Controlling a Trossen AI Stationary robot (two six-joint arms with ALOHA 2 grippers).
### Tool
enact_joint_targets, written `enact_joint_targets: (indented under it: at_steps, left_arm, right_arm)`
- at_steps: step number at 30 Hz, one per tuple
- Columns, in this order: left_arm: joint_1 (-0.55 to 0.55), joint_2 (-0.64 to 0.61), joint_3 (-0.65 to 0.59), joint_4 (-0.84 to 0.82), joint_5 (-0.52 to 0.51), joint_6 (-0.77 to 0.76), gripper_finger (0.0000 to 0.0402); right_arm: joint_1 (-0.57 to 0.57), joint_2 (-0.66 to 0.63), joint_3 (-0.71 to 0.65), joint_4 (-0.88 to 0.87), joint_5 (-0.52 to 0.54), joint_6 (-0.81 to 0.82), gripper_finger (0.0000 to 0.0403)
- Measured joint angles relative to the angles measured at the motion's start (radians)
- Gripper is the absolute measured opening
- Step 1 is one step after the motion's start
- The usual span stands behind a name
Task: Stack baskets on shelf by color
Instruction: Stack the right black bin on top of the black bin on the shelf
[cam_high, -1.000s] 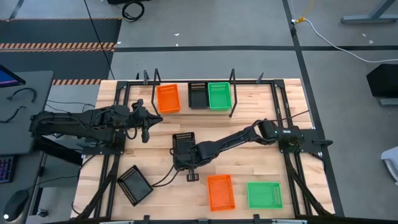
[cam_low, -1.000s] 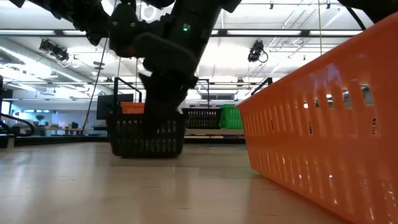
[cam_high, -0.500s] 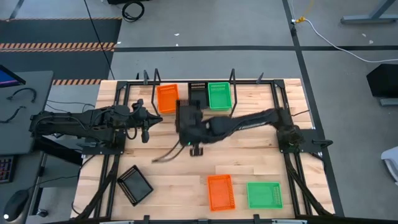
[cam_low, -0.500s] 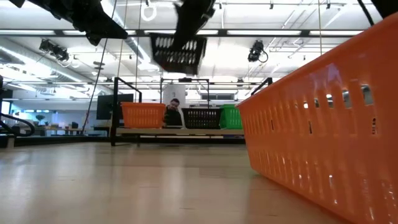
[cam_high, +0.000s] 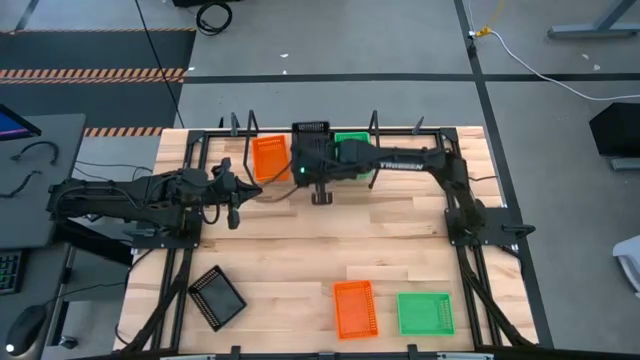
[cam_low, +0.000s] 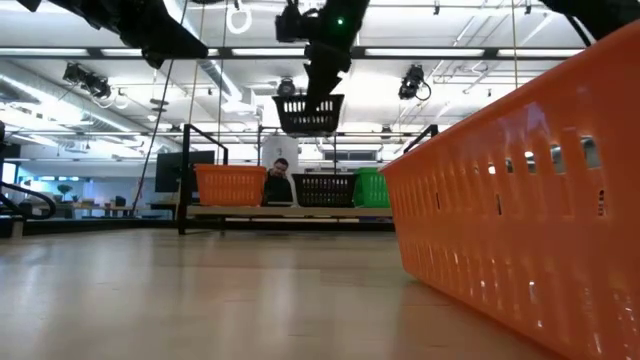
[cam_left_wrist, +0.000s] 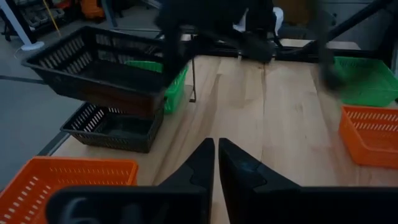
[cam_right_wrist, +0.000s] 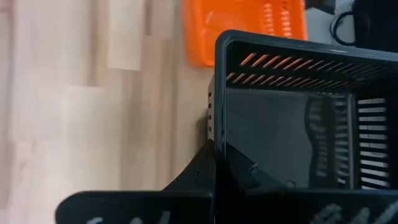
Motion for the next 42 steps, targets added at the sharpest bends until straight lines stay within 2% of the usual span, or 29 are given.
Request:
enact_joint_targets:
  at_steps: [9,23,32,42]
  left_arm:
    - [0.000,0.000,0.000,0.043,0.000,0.005,0.0031]
    - [0.002,0.000,0.000,0.063,0.000,0.035,0.0028]
    - [0.002,0.000,0.000,0.097,-0.017,0.080,0.0024]
    - [0.002,0.000,0.000,0.097,-0.041,0.090,0.0026]
  right_arm:
    - [-0.146,-0.004,-0.020,0.062,-0.182,-0.090,0.0005]
    - [-0.194,-0.003,-0.220,0.173,-0.208,-0.177,0.0006]
    - [-0.196,-0.002,-0.224,0.184,-0.262,-0.105,0.0008]
    - [-0.196,-0.002,-0.224,0.184,-0.304,-0.084,0.0067]
